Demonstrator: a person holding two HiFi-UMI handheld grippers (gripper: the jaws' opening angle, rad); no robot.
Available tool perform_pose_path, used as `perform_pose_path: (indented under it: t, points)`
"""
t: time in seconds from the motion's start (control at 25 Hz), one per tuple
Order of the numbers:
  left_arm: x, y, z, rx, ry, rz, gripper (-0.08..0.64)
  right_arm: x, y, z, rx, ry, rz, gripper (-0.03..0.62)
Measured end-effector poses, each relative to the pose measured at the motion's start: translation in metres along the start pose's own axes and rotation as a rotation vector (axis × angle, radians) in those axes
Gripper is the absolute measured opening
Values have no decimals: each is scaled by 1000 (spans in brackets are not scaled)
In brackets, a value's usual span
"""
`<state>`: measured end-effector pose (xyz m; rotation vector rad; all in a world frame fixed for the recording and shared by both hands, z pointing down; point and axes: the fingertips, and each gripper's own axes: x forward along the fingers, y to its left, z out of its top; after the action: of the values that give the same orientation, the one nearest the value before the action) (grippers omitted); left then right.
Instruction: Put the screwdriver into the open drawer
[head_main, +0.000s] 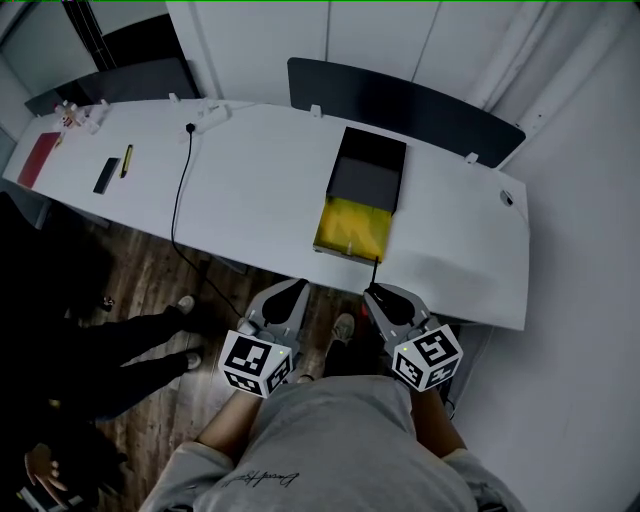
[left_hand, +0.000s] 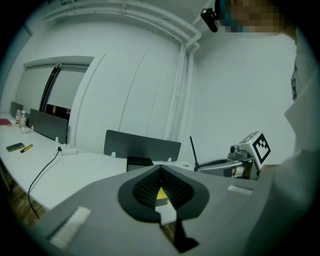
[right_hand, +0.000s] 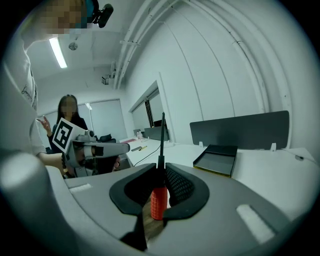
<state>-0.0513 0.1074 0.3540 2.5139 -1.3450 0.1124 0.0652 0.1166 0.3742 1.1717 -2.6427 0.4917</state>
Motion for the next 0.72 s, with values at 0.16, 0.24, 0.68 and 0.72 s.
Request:
perform_pose_path:
  t: [0.16,0.24,0.68,0.72]
  points:
    - [30,7,9,-5,3,10,2,15,-28,11,3,13,15,74]
    - [44,11,13,-8,4,14,2,22,-40,17,2,19,22,74]
    - [109,26,35,-15,-7,68,2,56,-100,45,-21,35,82,74]
    - [114,28,36,-18,-8,75,2,59,-104,47,-23,36,89,74]
